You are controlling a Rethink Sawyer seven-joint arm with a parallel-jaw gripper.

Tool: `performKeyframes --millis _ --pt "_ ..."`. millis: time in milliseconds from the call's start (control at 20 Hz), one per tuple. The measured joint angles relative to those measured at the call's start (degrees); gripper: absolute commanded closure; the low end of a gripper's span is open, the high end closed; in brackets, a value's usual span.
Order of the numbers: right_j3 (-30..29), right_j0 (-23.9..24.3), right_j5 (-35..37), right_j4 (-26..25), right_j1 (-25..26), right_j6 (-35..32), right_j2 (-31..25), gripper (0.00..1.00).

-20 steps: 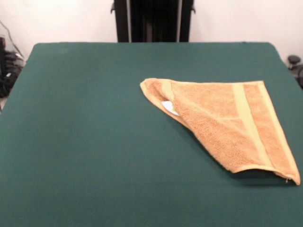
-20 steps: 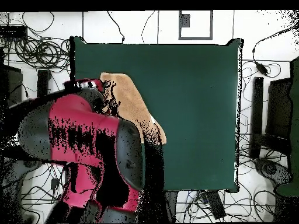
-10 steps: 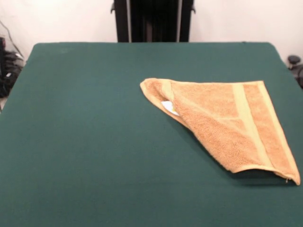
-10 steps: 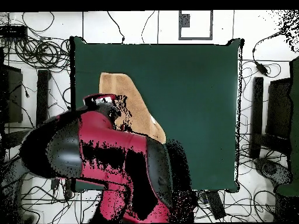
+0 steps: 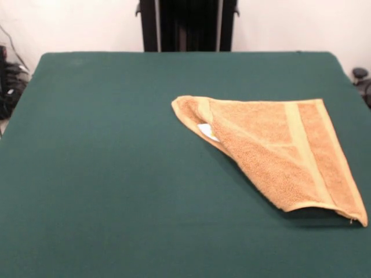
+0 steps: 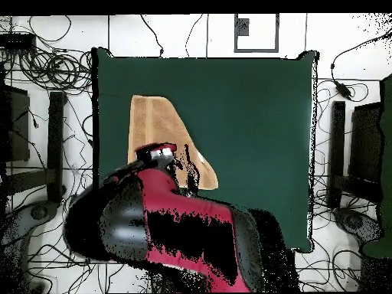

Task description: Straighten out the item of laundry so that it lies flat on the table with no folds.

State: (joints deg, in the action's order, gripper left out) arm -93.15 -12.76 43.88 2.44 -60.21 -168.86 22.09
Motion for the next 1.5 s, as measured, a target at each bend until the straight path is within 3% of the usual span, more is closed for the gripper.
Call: performKeyframes --millis 400,800,1500 --pt "-5.87 5.76 -0.23 -2.07 -5.75 7.56 -4.25 0.0" --pt "-14.94 16.44 -3.04 1.87 -10.37 18.25 -11.15 0.0" --pt "-18.43 26.38 -3.1 -3.63 -14.88 33.39 -17.27 0.0"
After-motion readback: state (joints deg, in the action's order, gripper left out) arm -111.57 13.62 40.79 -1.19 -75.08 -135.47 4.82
